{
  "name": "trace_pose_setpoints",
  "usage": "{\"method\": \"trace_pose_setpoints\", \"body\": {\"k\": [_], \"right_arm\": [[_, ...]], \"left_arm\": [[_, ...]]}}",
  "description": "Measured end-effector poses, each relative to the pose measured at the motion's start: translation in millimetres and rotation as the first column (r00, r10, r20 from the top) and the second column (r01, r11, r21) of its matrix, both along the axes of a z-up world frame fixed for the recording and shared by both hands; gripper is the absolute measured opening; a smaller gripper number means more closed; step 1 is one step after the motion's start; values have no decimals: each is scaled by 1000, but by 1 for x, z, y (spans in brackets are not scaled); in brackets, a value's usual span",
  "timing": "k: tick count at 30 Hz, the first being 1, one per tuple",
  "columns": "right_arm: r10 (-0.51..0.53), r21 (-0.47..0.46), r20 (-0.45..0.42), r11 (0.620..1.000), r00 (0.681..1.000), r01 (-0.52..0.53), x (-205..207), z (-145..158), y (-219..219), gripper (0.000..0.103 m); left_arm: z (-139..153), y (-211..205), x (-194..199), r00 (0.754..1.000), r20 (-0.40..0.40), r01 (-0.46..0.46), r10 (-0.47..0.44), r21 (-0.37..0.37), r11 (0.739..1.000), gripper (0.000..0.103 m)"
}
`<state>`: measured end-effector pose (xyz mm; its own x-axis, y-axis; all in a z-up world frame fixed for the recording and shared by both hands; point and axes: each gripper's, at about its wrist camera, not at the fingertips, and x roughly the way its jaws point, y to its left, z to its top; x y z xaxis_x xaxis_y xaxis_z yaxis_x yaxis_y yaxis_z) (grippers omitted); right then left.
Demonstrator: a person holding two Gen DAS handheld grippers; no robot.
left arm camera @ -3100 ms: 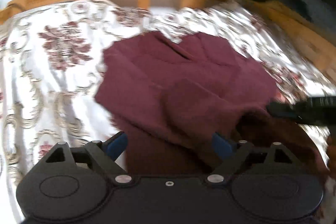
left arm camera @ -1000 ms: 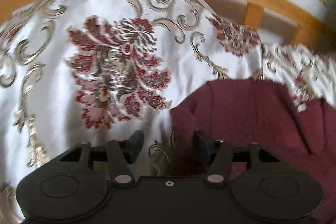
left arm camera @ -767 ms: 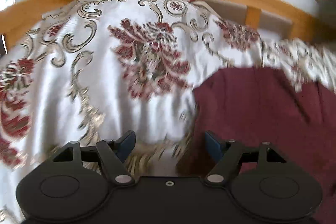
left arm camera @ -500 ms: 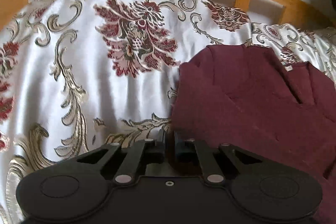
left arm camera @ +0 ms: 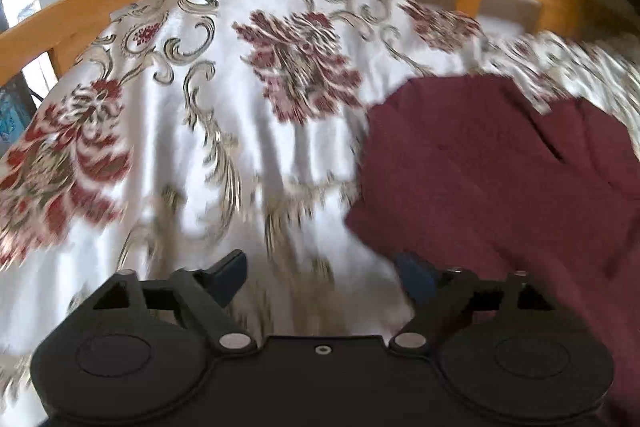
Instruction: Fold small clothes
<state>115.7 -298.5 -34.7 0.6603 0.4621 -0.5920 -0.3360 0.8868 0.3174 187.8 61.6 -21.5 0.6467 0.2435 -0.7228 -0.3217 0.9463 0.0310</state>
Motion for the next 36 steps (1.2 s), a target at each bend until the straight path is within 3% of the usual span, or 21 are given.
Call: {"method": "trace_pose_setpoints", "body": {"k": [2, 7, 12, 16, 19, 22, 27, 29, 33, 36], "right_arm": [[2, -29, 17, 1000, 1000, -2, -5, 8, -3, 102], [-10, -78, 21, 997, 1000, 12, -27, 28, -15, 103], [27, -176, 31, 984, 999, -21, -66, 45, -18, 103], [136, -283, -21, 949, 990, -136, -89, 51, -2, 103], [249, -414, -63, 875, 966, -252, -108, 44, 22, 103], [331, -574, -103, 751, 938, -328, -122, 29, 44, 103], [308, -771, -137, 563, 941, -297, -126, -9, 66, 103], [313, -807, -125, 520, 941, -280, -128, -22, 70, 103], [331, -788, -54, 565, 942, -243, -135, -23, 66, 102], [327, -749, -1, 626, 945, -217, -137, -12, 58, 89]], "left_arm": [[5, -9, -23, 999, -9, 53, -53, -38, 998, 101], [14, -32, -75, 971, 31, 239, -237, -127, 963, 102], [15, -53, -108, 894, 56, 448, -445, -107, 887, 102], [13, -69, -121, 818, 45, 575, -573, -35, 818, 102], [12, -77, -129, 764, 40, 644, -644, 8, 765, 102], [10, -85, -136, 721, 35, 692, -692, 24, 722, 102], [6, -92, -138, 692, 38, 722, -721, -13, 692, 102], [5, -97, -138, 681, 36, 732, -731, -24, 681, 102], [4, -108, -141, 641, 41, 768, -766, -37, 640, 102], [1, -118, -148, 589, 44, 808, -807, -35, 588, 102]]}}
